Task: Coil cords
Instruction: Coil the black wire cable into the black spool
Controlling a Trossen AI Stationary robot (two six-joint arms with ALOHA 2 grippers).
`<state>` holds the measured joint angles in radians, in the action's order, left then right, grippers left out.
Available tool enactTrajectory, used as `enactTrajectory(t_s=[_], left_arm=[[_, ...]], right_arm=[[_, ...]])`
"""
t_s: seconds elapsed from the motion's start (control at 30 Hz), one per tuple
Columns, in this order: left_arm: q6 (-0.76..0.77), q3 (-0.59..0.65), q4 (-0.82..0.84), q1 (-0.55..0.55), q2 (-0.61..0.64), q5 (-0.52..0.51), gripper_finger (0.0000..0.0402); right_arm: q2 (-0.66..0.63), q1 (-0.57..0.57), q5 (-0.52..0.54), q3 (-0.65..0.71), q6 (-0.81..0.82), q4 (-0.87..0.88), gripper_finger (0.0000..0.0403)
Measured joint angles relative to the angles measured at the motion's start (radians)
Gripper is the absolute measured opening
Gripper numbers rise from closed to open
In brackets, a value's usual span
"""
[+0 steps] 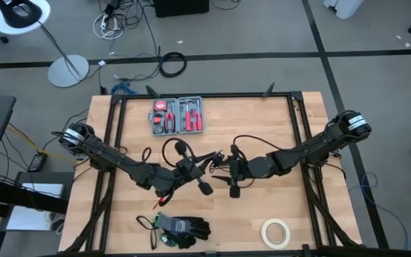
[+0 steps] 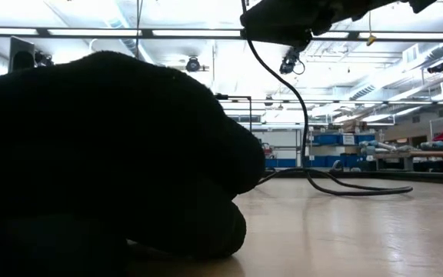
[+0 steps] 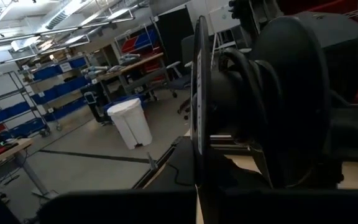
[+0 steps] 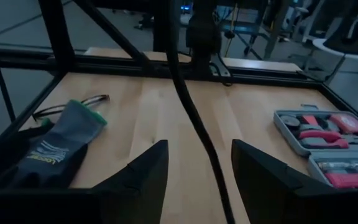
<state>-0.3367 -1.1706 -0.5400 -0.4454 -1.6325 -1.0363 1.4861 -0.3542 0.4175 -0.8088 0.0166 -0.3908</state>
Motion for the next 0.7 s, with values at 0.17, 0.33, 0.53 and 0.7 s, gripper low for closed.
enactTrajectory(t_s=[0.17, 0.33, 0.53, 0.7], left_arm=[[-0.023, 0.0, 0.001, -0.003, 0.0, -0.013, 0.0], [-0.031, 0.0, -0.002, -0.014, 0.0, -0.025, 0.0], [-0.031, 0.0, -0.011, -0.014, 0.0, -0.026, 0.0], [-0.031, 0.0, -0.018, -0.015, 0.0, -0.026, 0.0]], right_arm=[[0.019, 0.0, 0.008, -0.027, -0.019, -0.002, 0.0167], [0.008, 0.0, 0.012, -0.027, -0.02, -0.002, 0.0149], [0.008, 0.001, 0.016, -0.027, -0.011, 0.005, 0.0088], [0.008, 0.003, 0.0, -0.027, -0.011, 0.0, 0.0012]])
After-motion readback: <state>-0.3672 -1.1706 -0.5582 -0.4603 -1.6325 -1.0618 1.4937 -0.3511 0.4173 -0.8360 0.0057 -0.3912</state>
